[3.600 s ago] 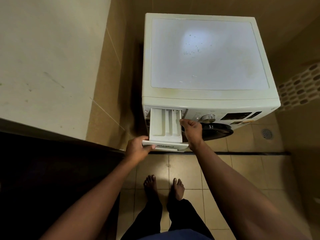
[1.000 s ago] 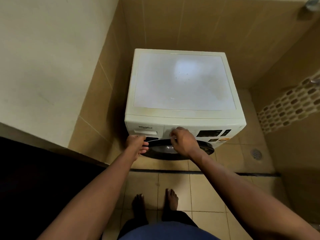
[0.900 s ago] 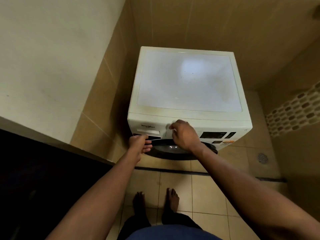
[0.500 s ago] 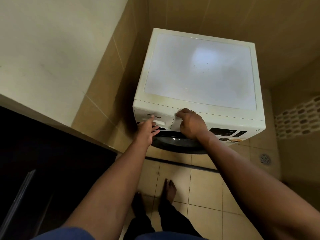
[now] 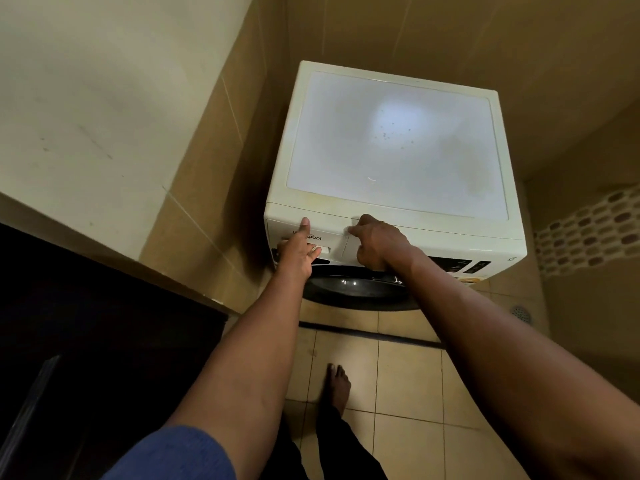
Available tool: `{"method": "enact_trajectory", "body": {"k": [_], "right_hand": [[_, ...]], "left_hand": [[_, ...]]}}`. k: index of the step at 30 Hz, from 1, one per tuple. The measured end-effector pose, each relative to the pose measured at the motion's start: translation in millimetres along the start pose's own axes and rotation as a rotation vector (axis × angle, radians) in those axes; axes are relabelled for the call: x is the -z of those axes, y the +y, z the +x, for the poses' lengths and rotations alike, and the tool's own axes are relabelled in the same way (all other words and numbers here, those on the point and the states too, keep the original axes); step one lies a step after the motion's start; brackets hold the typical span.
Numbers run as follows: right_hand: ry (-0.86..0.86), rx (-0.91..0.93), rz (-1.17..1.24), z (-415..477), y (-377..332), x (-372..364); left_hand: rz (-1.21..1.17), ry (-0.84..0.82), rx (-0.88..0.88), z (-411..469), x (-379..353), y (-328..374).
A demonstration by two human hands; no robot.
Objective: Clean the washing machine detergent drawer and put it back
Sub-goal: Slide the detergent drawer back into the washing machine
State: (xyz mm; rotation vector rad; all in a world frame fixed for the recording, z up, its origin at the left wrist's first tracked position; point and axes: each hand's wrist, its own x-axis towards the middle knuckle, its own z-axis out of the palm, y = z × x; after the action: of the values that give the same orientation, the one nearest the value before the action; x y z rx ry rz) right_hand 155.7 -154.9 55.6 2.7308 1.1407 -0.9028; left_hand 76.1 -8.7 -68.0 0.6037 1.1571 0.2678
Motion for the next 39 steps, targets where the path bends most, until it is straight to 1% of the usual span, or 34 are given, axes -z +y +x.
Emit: {"method": "enact_trajectory", "body": {"k": [5, 12, 17, 22, 32, 35, 39], "right_hand": [[-0.027, -0.013, 0.009, 3, -1, -2], [-0.052, -0.057, 0.030, 2, -6, -4], [-0.008, -0.048, 0.123, 0, 4, 3], [0.033, -0.043, 0.321, -12, 23, -6], [0.047, -0.038, 0.271, -10, 11, -17], [0.050, -0.041, 0.277, -10, 12, -19], [0.062, -0.040, 0.302, -9, 14, -20]], "left_hand": [[0.028, -0.068, -0.034, -1, 13, -7], [-0.051, -0.113, 0.000, -43, 53, -27], [-0.051, -0.121, 0.046, -70, 90, -45], [-0.058, -0.125, 0.085, -90, 112, -55], [-0.059, -0.171, 0.090, -91, 121, -56], [-0.050, -0.162, 0.066, -88, 119, -56], [-0.045, -0.140, 0.006, -76, 98, -45]]}}
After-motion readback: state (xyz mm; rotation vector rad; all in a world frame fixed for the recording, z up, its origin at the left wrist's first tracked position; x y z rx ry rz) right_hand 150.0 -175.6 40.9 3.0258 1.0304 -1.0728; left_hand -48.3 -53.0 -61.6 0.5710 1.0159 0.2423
